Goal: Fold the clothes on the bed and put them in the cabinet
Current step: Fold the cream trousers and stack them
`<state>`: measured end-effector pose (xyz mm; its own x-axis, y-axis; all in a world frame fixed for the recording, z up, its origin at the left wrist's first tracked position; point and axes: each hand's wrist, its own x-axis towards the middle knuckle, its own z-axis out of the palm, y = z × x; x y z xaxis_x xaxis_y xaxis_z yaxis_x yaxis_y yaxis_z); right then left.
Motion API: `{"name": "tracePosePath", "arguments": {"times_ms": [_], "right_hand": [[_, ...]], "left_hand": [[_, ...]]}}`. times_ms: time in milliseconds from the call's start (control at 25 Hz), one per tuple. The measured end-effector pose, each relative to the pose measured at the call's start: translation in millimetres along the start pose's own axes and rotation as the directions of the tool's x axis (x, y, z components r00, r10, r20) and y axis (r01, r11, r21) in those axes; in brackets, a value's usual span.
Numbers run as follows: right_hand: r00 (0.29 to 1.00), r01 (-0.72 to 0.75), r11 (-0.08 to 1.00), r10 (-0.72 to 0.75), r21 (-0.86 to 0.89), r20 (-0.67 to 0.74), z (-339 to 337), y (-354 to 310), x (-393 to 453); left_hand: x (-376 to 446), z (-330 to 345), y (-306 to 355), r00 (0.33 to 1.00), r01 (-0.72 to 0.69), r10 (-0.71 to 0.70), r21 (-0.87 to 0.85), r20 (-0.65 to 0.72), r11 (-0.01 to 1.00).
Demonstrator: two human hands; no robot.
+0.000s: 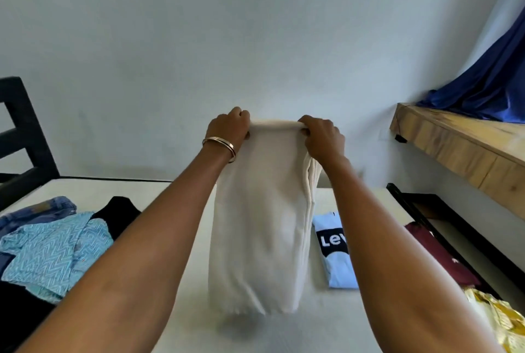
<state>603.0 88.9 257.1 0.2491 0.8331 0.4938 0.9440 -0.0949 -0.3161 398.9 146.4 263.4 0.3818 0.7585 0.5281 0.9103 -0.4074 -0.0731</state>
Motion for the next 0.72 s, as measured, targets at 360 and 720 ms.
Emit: {"name": "tracePosePath", "arguments": {"times_ms": [360, 720], "right_hand": [[0.811, 0.435, 0.9, -0.386, -0.013, 0.439, -17.1, 41.4, -45.9], [0.189, 0.282, 0.951, -0.185, 0.127, 0.965, 142.3, 77.7, -321.3]], "left_hand": [[-63.9, 6.5, -34.8, 0.878, -0.202, 0.248, -0.153, 0.409, 0.967], [-332.7, 157.0, 32.4, 0.02, -0.15, 0.281, -0.275, 0.96, 0.95]]}}
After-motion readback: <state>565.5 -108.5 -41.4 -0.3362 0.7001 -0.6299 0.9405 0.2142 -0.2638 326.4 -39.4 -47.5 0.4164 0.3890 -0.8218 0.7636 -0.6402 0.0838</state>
